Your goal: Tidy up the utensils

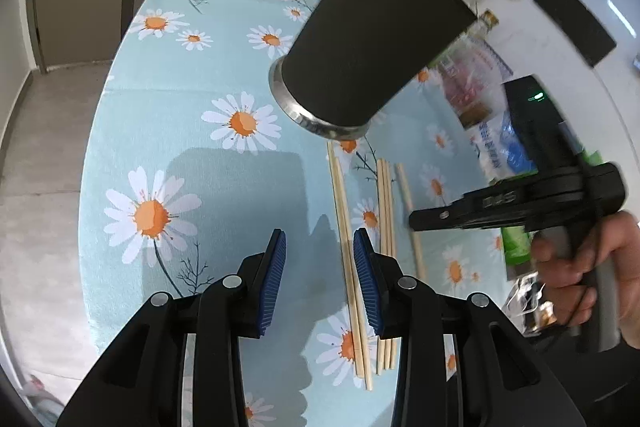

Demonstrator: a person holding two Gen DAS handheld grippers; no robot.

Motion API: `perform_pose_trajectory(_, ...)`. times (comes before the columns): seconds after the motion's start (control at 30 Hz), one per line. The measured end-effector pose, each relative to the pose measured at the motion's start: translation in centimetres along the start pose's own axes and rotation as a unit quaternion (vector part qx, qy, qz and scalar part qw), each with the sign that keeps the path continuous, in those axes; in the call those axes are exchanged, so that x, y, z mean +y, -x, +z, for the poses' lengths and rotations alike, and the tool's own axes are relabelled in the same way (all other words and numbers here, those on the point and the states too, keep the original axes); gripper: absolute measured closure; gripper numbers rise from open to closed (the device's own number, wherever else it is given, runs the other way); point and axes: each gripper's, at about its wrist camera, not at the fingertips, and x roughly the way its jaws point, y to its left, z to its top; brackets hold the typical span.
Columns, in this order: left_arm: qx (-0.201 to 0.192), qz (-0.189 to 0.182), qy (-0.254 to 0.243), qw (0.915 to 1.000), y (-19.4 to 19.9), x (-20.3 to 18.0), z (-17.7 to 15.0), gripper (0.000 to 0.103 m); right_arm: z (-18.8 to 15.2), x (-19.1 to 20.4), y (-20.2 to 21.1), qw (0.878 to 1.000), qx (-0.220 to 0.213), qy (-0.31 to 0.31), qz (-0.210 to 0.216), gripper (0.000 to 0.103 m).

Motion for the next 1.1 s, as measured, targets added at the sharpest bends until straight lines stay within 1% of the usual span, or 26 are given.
perform_pose_trajectory(0.03,0.008,0.000,-0.009,0.9999,-0.3,-0.4,0.1,0.069,-0.1,-0.2,0.3,1.000,0.000,0.006,0.018,0.097)
perform_pose_trajectory(0.1,0.011,0.012,-0.021,0.9996,-0.6,-1.1,0.3,0.071,-0.8,-0.2,2.0,0.999,-0.026,0.026,0.038,0.097)
perform_pose_trajectory(0.13,0.011,0.011,-0.019,0.9997,-0.7,-1.2,0.4,0.071,-1.1,-0.2,2.6,0.998,-0.036,0.035,0.047,0.097)
perform_pose_trajectory(0.2,0.020,0.011,-0.019,0.9996,-1.1,-1.5,0.6,0.071,-1.8,-0.3,4.3,0.994,-0.057,0.057,0.077,0.097)
perform_pose_trajectory(0.27,0.034,0.023,-0.026,0.9988,-1.9,-2.1,0.7,0.071,-2.5,-0.6,5.5,0.989,-0.066,0.078,0.105,0.097)
perform_pose_trajectory(0.3,0.041,0.028,-0.030,0.9983,-2.3,-2.4,0.7,0.072,-2.9,-1.0,6.1,0.987,-0.075,0.090,0.112,0.097)
perform_pose_trajectory(0.33,0.052,0.040,-0.035,0.9972,-2.8,-2.7,0.7,0.072,-3.1,-1.2,6.5,0.985,-0.081,0.098,0.114,0.097)
perform_pose_trajectory(0.37,0.058,0.046,-0.036,0.9966,-3.1,-2.9,0.7,0.079,-3.2,-1.4,6.9,0.983,-0.087,0.107,0.118,0.097)
perform_pose_trajectory(0.4,0.066,0.052,-0.037,0.9958,-3.5,-3.1,0.7,0.083,-3.2,-1.3,7.1,0.982,-0.090,0.109,0.122,0.097)
perform_pose_trajectory(0.5,0.080,0.084,-0.042,0.9924,-4.3,-3.6,0.7,0.088,-3.2,-3.2,7.6,0.980,-0.095,0.102,0.142,0.097)
perform_pose_trajectory(0.63,0.092,0.108,-0.038,0.9892,-5.1,-4.2,1.2,0.088,-2.4,-3.5,7.4,0.979,-0.098,0.098,0.150,0.097)
perform_pose_trajectory(0.8,0.106,0.134,-0.044,0.9843,-6.4,-4.6,1.8,0.088,-2.9,-5.1,8.0,0.977,-0.099,0.108,0.157,0.097)
perform_pose_trajectory(0.9,0.110,0.141,-0.031,0.9835,-6.9,-4.5,2.1,0.088,-3.2,-6.0,7.9,0.976,-0.095,0.105,0.164,0.097)
perform_pose_trajectory(0.97,0.115,0.147,-0.031,0.9820,-7.4,-4.8,2.4,0.088,-3.0,-6.5,7.7,0.976,-0.093,0.104,0.169,0.097)
perform_pose_trajectory(1.1,0.130,0.173,-0.044,0.9753,-8.5,-6.1,2.8,0.088,-2.9,-6.9,7.7,0.973,-0.090,0.107,0.183,0.097)
